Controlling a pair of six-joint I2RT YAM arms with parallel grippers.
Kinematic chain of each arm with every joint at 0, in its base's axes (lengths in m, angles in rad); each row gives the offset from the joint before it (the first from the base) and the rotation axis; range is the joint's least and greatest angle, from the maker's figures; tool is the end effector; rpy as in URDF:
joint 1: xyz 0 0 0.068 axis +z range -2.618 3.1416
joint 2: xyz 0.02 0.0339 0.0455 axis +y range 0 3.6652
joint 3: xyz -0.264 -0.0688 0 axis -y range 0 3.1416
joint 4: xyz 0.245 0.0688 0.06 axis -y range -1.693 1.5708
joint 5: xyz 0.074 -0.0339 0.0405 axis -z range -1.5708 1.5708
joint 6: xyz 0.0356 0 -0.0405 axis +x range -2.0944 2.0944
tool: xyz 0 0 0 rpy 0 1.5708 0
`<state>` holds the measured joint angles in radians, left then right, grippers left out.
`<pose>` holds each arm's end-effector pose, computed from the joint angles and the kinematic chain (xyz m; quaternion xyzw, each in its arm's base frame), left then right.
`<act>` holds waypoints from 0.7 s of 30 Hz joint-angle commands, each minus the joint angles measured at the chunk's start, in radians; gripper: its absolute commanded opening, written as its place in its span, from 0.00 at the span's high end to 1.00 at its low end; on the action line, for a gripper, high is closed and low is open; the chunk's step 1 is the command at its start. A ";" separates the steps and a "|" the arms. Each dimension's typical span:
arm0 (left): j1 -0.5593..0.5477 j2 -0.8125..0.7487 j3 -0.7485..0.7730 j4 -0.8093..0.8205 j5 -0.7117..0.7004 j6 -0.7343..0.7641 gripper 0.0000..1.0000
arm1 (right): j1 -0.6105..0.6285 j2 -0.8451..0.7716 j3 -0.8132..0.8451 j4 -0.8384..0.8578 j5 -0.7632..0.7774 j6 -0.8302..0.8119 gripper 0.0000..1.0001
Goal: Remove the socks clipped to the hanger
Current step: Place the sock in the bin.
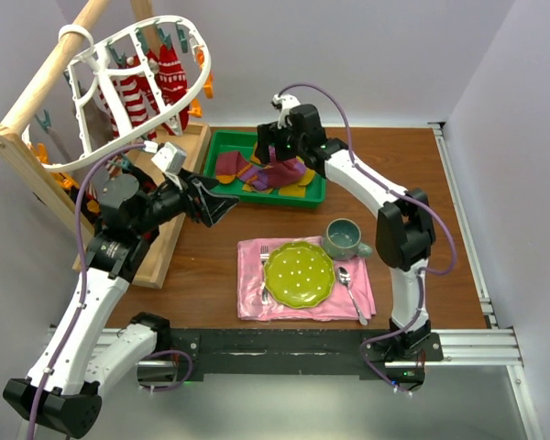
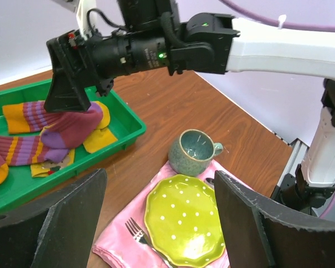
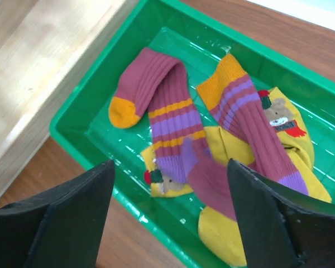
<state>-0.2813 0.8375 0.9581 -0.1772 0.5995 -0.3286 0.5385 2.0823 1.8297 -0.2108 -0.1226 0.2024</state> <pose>0.1698 -0.0700 0.3928 0.1863 0.6990 -0.4017 0.5615 0.4264 0.2598 0.2917 -0.1738 0.8316 0.2386 0.4704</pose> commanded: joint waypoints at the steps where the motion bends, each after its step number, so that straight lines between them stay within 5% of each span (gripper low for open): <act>1: 0.005 -0.005 0.021 0.027 0.036 -0.004 0.17 | 0.005 -0.168 -0.032 0.096 -0.003 0.009 0.09; 6: 0.005 -0.003 0.031 0.050 0.052 -0.021 0.17 | 0.049 -0.284 -0.206 0.204 -0.052 0.052 0.08; 12: 0.005 0.003 0.071 0.053 0.083 -0.038 0.17 | 0.155 -0.422 -0.493 0.554 -0.101 0.146 0.06; 21: 0.005 -0.014 0.155 0.067 0.106 -0.102 0.17 | 0.320 -0.332 -0.609 0.997 -0.195 0.261 0.03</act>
<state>-0.2813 0.8413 1.0302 -0.1486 0.6785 -0.3683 0.8066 1.7092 1.2289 0.5041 -0.2657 0.3969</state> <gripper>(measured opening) 0.827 0.957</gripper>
